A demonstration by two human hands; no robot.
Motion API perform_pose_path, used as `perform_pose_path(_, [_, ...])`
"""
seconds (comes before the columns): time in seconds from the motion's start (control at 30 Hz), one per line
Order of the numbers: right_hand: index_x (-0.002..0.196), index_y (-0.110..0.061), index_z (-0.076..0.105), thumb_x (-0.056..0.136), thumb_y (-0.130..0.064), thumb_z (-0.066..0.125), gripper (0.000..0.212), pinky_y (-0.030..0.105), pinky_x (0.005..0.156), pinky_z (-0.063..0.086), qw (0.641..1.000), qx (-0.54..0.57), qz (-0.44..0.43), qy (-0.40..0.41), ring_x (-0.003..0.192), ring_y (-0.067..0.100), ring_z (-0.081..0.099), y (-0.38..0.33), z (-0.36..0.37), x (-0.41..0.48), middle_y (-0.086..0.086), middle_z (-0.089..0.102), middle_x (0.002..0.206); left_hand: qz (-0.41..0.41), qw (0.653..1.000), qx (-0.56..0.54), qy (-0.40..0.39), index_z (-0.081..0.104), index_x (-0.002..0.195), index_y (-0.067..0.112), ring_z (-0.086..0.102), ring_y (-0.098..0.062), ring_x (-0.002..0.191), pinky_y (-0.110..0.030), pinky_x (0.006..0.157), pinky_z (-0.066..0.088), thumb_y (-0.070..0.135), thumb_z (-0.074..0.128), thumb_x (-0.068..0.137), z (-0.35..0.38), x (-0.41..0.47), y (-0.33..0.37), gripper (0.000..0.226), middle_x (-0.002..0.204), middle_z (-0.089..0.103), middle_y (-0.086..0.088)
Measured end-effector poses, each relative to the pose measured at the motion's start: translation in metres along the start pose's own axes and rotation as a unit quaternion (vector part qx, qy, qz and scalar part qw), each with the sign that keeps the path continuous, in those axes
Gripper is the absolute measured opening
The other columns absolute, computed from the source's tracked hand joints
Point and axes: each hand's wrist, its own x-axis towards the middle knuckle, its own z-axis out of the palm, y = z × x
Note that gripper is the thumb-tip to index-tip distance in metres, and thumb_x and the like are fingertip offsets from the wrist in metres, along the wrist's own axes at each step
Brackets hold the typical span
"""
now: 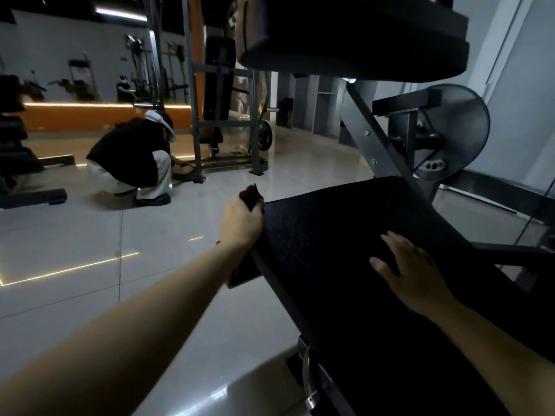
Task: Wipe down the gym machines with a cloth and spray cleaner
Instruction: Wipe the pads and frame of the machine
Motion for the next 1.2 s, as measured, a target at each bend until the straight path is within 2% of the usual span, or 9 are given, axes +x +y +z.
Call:
perform_pose_path(0.1, [0.156, -0.026, 0.027, 0.088, -0.075, 0.018, 0.085, 0.042, 0.123, 0.015, 0.999, -0.027, -0.005, 0.031, 0.152, 0.012, 0.014, 0.002, 0.016, 0.0, -0.008, 0.02, 0.165, -0.016, 0.98, 0.105, -0.169, 0.06, 0.122, 0.004, 0.059, -0.03, 0.11, -0.034, 0.093, 0.045, 0.037, 0.051, 0.106, -0.014, 0.03, 0.033, 0.037, 0.125, 0.062, -0.018])
perform_pose_path(0.23, [0.153, -0.026, 0.035, 0.09, -0.075, 0.018, 0.082, 0.04, 0.122, 0.02, 0.995, -0.052, -0.015, 0.085, 0.15, 0.01, 0.021, 0.014, 0.025, 0.004, -0.009, 0.027, 0.163, 0.037, 0.929, 0.207, -0.305, 0.039, 0.152, 0.003, 0.043, -0.031, 0.141, -0.032, 0.11, 0.032, 0.041, 0.028, 0.112, 0.044, 0.04, 0.098, 0.056, 0.157, 0.041, -0.018])
perform_pose_path(0.4, [0.153, -0.031, 0.033, 0.088, -0.074, 0.016, 0.079, 0.035, 0.122, 0.017, 0.995, -0.037, -0.021, 0.086, 0.15, 0.004, 0.018, 0.019, 0.026, 0.005, -0.015, 0.024, 0.162, 0.114, 0.917, 0.242, -0.297, 0.052, 0.143, 0.009, 0.052, -0.035, 0.131, -0.037, 0.109, 0.038, 0.062, 0.024, 0.105, 0.09, 0.053, 0.109, 0.071, 0.148, 0.052, -0.019])
perform_pose_path(0.47, [0.152, -0.032, 0.033, 0.089, -0.074, 0.017, 0.078, 0.037, 0.122, 0.018, 0.996, -0.033, -0.03, 0.078, 0.15, 0.005, 0.019, 0.018, 0.024, 0.004, -0.015, 0.024, 0.162, 0.132, 0.916, 0.257, -0.279, 0.053, 0.141, 0.008, 0.055, -0.035, 0.127, -0.035, 0.102, 0.04, 0.058, 0.025, 0.107, 0.069, 0.052, 0.092, 0.067, 0.144, 0.055, -0.021])
perform_pose_path(0.67, [0.153, -0.03, 0.031, 0.088, -0.073, 0.016, 0.079, 0.038, 0.124, 0.017, 0.997, -0.032, -0.03, 0.064, 0.15, 0.007, 0.017, 0.009, 0.021, -0.002, -0.013, 0.022, 0.164, 0.112, 0.899, 0.351, -0.235, 0.047, 0.15, 0.017, 0.052, -0.036, 0.13, -0.041, 0.11, 0.04, 0.047, 0.022, 0.112, -0.008, 0.026, 0.039, 0.054, 0.145, 0.052, -0.021])
perform_pose_path(0.87, [0.152, -0.034, 0.03, 0.091, -0.069, 0.019, 0.071, 0.033, 0.123, 0.016, 0.996, -0.022, -0.036, 0.078, 0.148, 0.001, 0.015, 0.009, 0.022, 0.0, -0.018, 0.021, 0.162, 0.133, 0.902, 0.286, -0.296, 0.04, 0.152, 0.014, 0.046, -0.037, 0.136, -0.043, 0.113, 0.038, 0.031, 0.028, 0.113, 0.103, 0.072, 0.11, 0.044, 0.153, 0.042, -0.018])
perform_pose_path(0.97, [0.151, -0.036, 0.031, 0.093, -0.068, 0.023, 0.066, 0.029, 0.123, 0.014, 0.996, -0.006, -0.036, 0.087, 0.146, -0.005, 0.013, 0.016, 0.024, 0.002, -0.021, 0.022, 0.161, 0.177, 0.91, 0.256, -0.273, 0.039, 0.15, 0.019, 0.052, -0.038, 0.13, -0.045, 0.106, 0.045, 0.039, 0.036, 0.107, 0.179, 0.098, 0.139, 0.047, 0.148, 0.049, -0.015])
perform_pose_path(1.07, [0.151, -0.035, 0.034, 0.096, -0.063, 0.026, 0.062, 0.025, 0.122, 0.01, 0.995, 0.008, -0.037, 0.091, 0.142, -0.014, 0.007, 0.019, 0.022, 0.004, -0.022, 0.022, 0.16, 0.218, 0.916, 0.224, -0.251, 0.021, 0.161, 0.027, 0.054, -0.039, 0.129, -0.043, 0.105, 0.045, 0.046, 0.04, 0.106, 0.196, 0.098, 0.144, 0.061, 0.147, 0.052, -0.019])
perform_pose_path(1.2, [0.151, -0.028, 0.038, 0.101, -0.055, 0.028, 0.058, 0.035, 0.125, 0.014, 0.996, 0.021, -0.036, 0.083, 0.15, -0.004, 0.011, 0.015, 0.022, -0.001, -0.015, 0.026, 0.162, 0.239, 0.899, 0.251, -0.27, 0.045, 0.148, 0.032, 0.061, -0.037, 0.116, -0.038, 0.091, 0.047, 0.049, 0.043, 0.106, 0.154, 0.087, 0.121, 0.046, 0.135, 0.063, -0.015])
